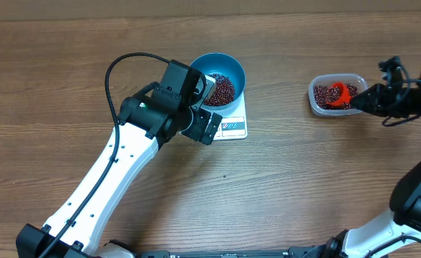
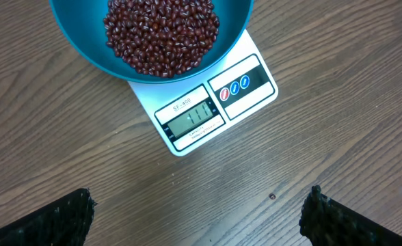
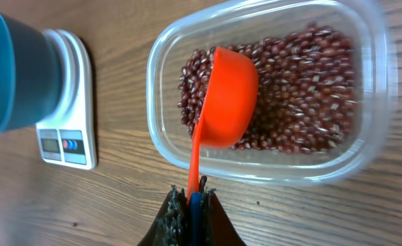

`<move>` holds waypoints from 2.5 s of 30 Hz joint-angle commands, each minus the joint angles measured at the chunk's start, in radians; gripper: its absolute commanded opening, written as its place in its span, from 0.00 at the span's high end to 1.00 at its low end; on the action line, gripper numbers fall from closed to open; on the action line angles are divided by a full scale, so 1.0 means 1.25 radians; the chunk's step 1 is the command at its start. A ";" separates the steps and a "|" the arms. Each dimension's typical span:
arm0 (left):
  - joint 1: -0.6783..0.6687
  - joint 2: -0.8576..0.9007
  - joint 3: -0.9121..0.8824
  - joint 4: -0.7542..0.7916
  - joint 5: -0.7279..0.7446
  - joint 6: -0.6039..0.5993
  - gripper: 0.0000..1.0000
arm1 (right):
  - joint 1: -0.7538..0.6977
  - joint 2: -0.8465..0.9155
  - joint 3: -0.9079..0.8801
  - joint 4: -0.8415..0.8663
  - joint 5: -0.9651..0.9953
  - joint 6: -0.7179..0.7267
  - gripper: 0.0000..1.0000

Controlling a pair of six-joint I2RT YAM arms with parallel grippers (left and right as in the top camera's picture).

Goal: Scoop item into bowl and weigh 150g on scale
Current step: 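Lift the filled scoop and carry it over the teal bowl, then tilt the scoop with the right gripper to pour beans into the bowl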

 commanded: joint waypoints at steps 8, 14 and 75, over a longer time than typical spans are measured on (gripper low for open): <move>0.004 -0.018 -0.003 0.003 0.005 -0.005 0.00 | -0.106 0.003 -0.004 -0.043 -0.201 -0.090 0.96; 0.004 -0.018 -0.003 0.003 0.005 -0.005 0.00 | -0.109 0.003 -0.004 -0.055 -0.255 -0.090 0.96; 0.004 -0.018 -0.003 0.003 0.005 -0.005 0.00 | 0.658 0.003 0.229 0.105 0.227 0.070 0.96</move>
